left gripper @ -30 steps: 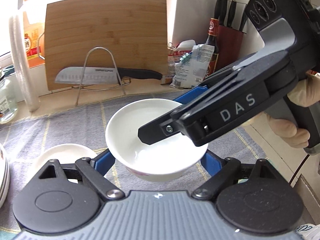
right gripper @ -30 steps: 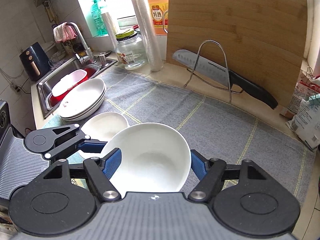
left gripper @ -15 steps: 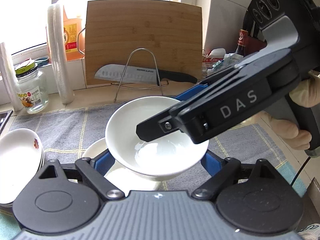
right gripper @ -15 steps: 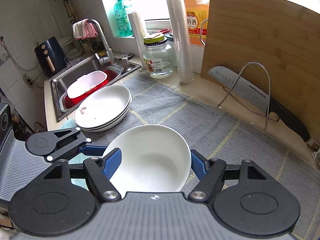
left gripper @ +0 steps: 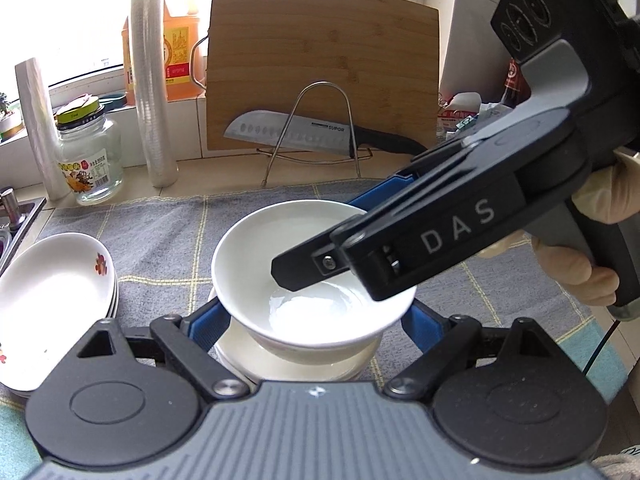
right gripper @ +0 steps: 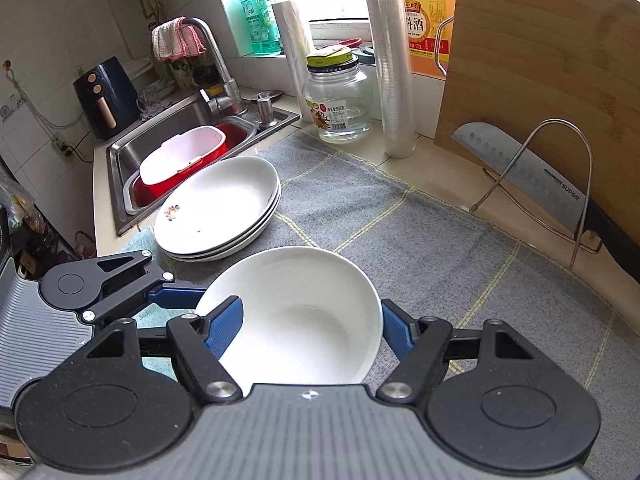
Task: Organize plates and bowls
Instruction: 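Lower the held bowl into the bowl stack with the right gripper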
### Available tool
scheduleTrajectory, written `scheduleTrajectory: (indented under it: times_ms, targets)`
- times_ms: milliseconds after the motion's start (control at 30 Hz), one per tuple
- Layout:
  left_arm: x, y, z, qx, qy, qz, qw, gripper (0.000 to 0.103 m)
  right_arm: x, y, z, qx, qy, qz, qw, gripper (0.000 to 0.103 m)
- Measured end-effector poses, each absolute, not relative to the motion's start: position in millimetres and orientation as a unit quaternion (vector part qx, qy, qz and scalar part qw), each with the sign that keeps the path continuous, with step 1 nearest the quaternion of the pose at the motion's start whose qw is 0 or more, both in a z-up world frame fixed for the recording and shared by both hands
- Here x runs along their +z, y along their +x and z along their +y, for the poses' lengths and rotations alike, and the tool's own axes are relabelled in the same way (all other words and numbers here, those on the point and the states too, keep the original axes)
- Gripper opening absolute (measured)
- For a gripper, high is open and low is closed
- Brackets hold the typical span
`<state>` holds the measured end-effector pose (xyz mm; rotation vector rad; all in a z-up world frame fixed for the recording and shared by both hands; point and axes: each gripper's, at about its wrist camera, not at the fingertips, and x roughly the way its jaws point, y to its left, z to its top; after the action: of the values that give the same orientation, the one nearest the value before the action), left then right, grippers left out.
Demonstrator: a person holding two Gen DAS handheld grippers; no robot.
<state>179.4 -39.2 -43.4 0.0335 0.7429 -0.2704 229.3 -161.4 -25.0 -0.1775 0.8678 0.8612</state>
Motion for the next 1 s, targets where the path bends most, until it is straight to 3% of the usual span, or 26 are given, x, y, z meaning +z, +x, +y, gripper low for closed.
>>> scheduleTrajectory:
  times_ms: [1000]
  targets:
    - [-56, 182, -36, -0.125, 0.042, 0.378, 0.916, 0.094, -40, 227, -150, 0.406, -0.097, 0.414, 0.809, 0.079]
